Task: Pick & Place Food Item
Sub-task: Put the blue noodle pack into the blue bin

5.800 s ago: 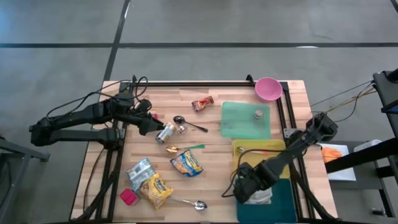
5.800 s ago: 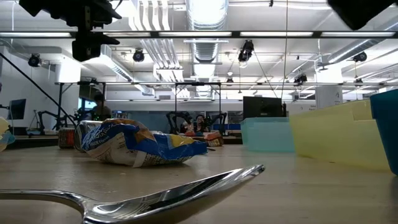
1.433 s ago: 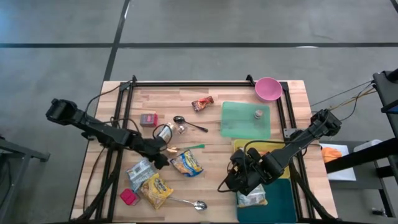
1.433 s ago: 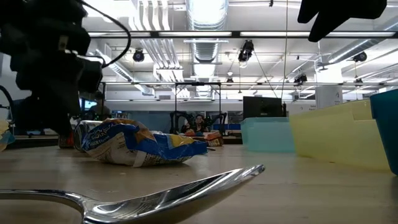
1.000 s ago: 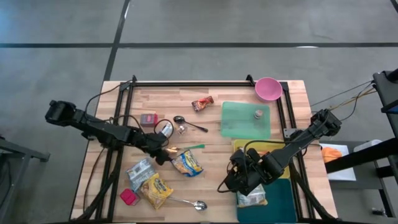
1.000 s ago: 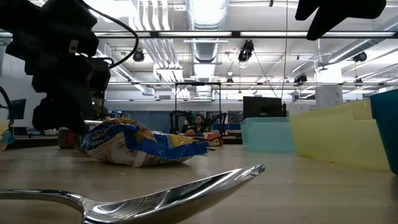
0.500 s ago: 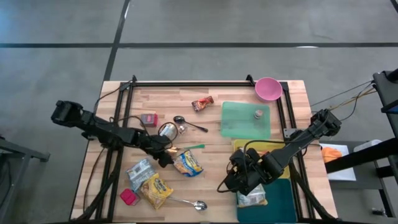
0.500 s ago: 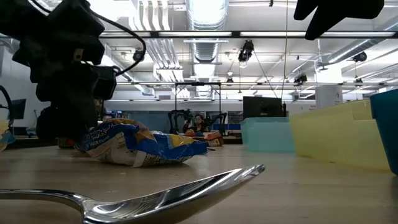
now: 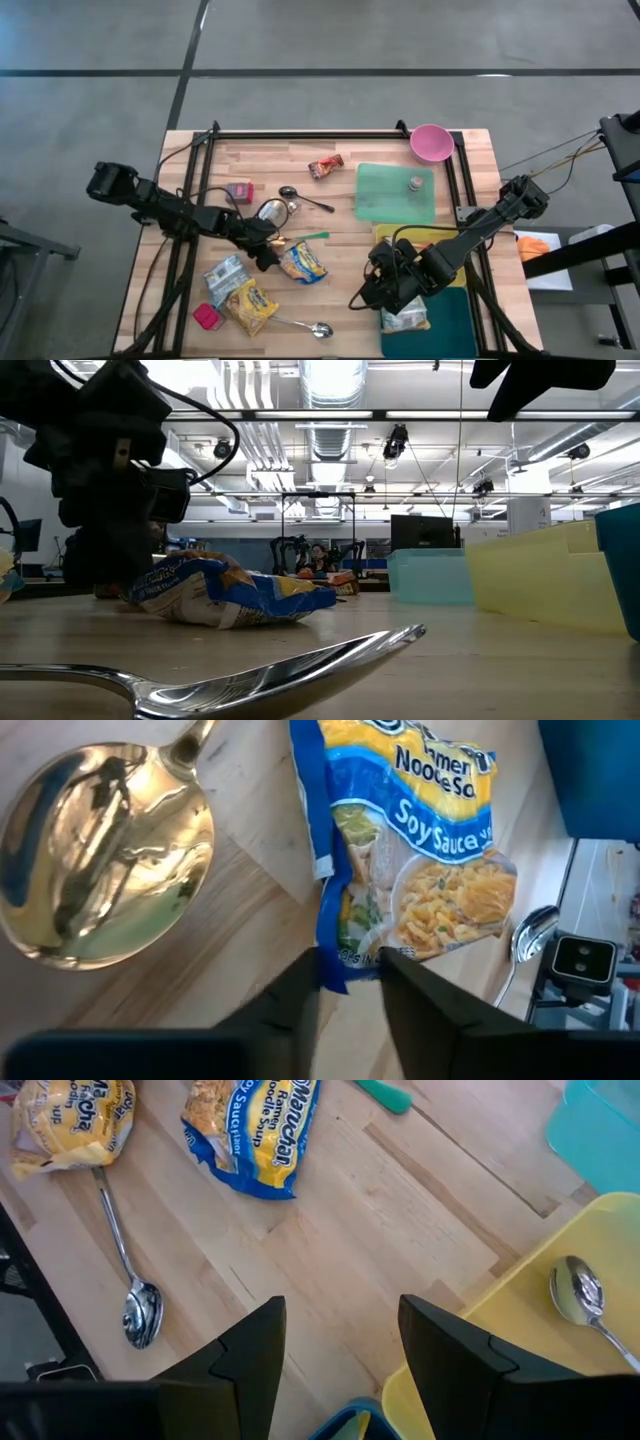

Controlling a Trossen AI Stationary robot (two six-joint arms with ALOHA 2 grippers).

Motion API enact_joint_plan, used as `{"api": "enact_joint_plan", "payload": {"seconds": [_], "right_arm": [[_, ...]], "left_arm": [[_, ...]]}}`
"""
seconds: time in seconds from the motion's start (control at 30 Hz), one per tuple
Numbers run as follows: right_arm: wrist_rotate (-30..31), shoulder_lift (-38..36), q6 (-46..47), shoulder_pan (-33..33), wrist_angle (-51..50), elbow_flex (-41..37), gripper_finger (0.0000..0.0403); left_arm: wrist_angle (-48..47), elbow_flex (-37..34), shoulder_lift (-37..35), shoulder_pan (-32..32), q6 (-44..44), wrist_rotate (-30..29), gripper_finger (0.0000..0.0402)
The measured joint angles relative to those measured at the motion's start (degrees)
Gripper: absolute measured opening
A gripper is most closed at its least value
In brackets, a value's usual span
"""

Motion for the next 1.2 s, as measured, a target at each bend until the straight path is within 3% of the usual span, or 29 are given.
{"api": "enact_joint_plan", "payload": {"seconds": [0.2,0.63,0.93,1.2], "right_arm": [[-0.02,0.00,-0.05,0.03,0.00,0.01,0.0191],[0.00,0.00,-0.52,0.02,0.08,0.01,0.0191],[0.50,0.00,-16.07,0.02,10.36,0.03,0.0191],[9.97,0.00,-20.01,0.00,15.46,0.03,0.0191]], "left_arm": [[0.03,0.00,0.00,0.01,2.14,0.18,0.0008],[1.55,4.39,-1.63,0.00,2.68,4.67,0.0002],[1.16,13.01,-3.97,0.00,5.52,4.09,0.0001],[1.05,16.90,-3.80,0.62,6.83,0.98,0.0000]]}}
